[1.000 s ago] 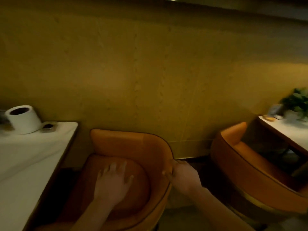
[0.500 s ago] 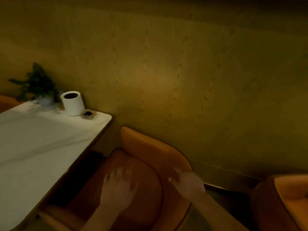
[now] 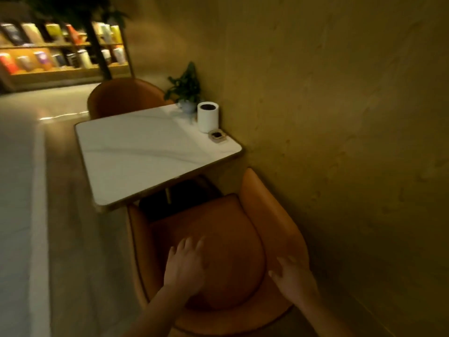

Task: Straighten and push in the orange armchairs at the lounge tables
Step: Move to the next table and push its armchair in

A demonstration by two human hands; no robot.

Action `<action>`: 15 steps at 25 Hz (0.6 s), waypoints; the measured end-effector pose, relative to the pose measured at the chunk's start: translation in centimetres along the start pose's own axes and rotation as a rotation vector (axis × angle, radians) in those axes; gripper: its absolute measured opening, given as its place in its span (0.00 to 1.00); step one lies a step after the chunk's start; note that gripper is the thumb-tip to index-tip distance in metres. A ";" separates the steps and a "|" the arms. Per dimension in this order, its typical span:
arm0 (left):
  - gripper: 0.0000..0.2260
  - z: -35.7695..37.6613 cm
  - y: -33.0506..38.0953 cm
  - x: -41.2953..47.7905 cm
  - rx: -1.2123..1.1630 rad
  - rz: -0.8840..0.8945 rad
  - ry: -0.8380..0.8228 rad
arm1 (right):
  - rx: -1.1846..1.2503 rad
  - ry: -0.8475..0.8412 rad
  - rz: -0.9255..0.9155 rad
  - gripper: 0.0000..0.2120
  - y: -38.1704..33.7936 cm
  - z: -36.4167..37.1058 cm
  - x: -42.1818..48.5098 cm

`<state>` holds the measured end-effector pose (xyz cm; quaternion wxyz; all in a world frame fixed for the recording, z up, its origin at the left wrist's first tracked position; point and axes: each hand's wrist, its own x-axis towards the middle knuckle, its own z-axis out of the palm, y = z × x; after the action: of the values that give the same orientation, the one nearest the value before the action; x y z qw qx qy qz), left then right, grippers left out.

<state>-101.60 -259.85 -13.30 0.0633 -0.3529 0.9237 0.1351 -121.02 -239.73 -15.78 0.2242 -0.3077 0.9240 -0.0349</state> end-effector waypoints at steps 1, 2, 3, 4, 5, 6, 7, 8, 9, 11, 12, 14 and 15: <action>0.29 1.2 0.6 -0.7 -0.004 -0.038 -0.017 | -0.016 -0.006 -0.019 0.28 1.1 0.6 0.1; 0.29 2.4 1.1 -1.1 -0.015 -0.071 -0.040 | -0.030 -0.015 -0.026 0.27 2.1 1.1 0.3; 0.29 3.5 1.5 -1.4 -0.025 -0.101 -0.068 | -0.044 -0.029 -0.024 0.26 2.9 1.7 0.6; 0.29 4.7 1.8 -1.6 -0.032 -0.126 -0.095 | -0.062 -0.037 -0.014 0.26 3.5 2.1 0.9; 0.29 5.9 1.9 -1.7 -0.037 -0.145 -0.122 | -0.075 -0.043 0.005 0.26 4.0 2.7 1.2; 0.29 7.1 1.9 -1.6 -0.045 -0.162 -0.145 | -0.078 -0.039 0.025 0.27 4.3 3.3 1.6; 0.28 8.3 1.9 -1.7 -0.057 -0.180 -0.166 | -0.074 -0.031 0.042 0.27 4.6 3.9 2.1; 0.28 9.3 1.9 -1.7 -0.071 -0.197 -0.181 | -0.065 -0.016 0.051 0.27 4.6 4.5 2.5; 0.28 10.3 1.8 -1.8 -0.082 -0.210 -0.195 | -0.056 -0.001 0.062 0.27 4.5 5.0 2.8; 0.27 12.1 1.9 -2.1 -0.099 -0.227 -0.233 | -0.050 0.039 0.093 0.25 4.0 5.7 3.3; 0.27 12.8 2.0 -2.3 -0.110 -0.233 -0.255 | -0.048 0.055 0.113 0.25 3.8 5.9 3.3; 0.25 14.0 2.2 -3.0 -0.126 -0.238 -0.276 | -0.043 0.091 0.141 0.24 3.6 6.1 3.3; 0.24 14.4 2.3 -3.4 -0.126 -0.234 -0.274 | -0.039 0.104 0.142 0.23 3.7 6.3 3.3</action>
<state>-100.25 -251.83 -25.87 0.1817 -0.4393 0.8489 0.2311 -122.67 -238.20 -23.47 0.1716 -0.2435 0.9544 -0.0170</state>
